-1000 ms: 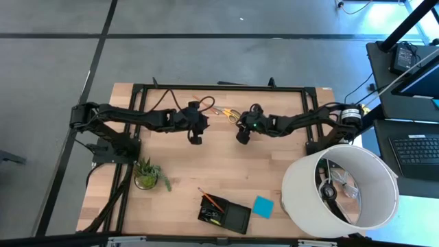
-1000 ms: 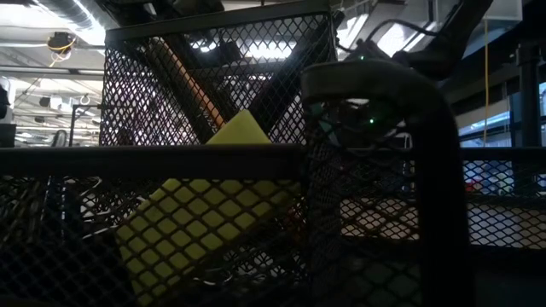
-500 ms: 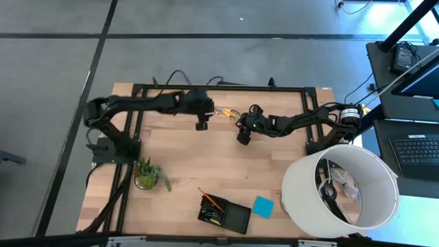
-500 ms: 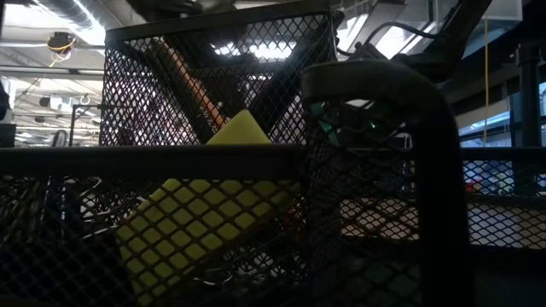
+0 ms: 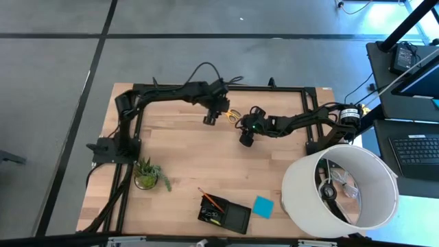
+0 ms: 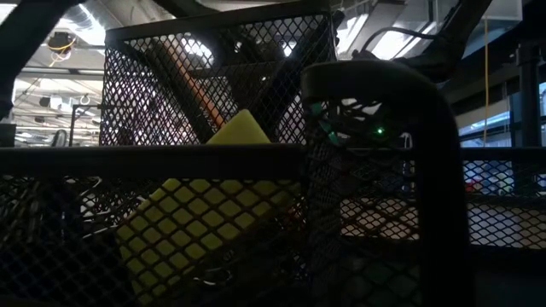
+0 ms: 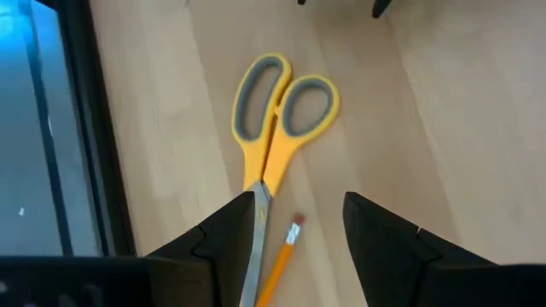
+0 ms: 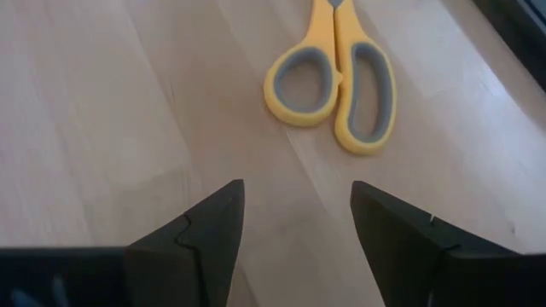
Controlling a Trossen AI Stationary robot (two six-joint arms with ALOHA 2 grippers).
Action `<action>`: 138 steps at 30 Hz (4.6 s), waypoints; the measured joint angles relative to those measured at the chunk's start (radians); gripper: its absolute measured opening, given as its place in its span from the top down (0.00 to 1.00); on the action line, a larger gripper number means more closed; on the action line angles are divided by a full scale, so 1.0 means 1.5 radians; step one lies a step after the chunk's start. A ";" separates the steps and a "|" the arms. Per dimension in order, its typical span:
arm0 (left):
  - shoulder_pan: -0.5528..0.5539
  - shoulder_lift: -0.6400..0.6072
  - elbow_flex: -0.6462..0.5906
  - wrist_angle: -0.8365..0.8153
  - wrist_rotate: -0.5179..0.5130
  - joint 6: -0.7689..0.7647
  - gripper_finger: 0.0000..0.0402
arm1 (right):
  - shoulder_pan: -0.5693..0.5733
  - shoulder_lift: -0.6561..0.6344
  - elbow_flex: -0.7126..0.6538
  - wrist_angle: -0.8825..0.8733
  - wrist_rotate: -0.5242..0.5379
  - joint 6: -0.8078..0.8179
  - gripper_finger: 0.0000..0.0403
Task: Pick and place office supplies into organizer
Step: Put the yellow scissors into the black desk organizer
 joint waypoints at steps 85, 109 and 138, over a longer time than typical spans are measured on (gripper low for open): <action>0.016 0.087 0.034 0.097 0.086 -0.085 0.17 | 0.001 -0.001 0.000 -0.029 0.000 -0.004 0.46; 0.018 0.112 0.034 0.087 0.091 -0.124 0.17 | -0.012 -0.001 0.000 0.133 0.000 0.000 0.46; 0.017 0.111 0.034 0.018 0.085 -0.125 0.17 | -0.142 0.134 0.156 0.011 -0.078 0.051 0.46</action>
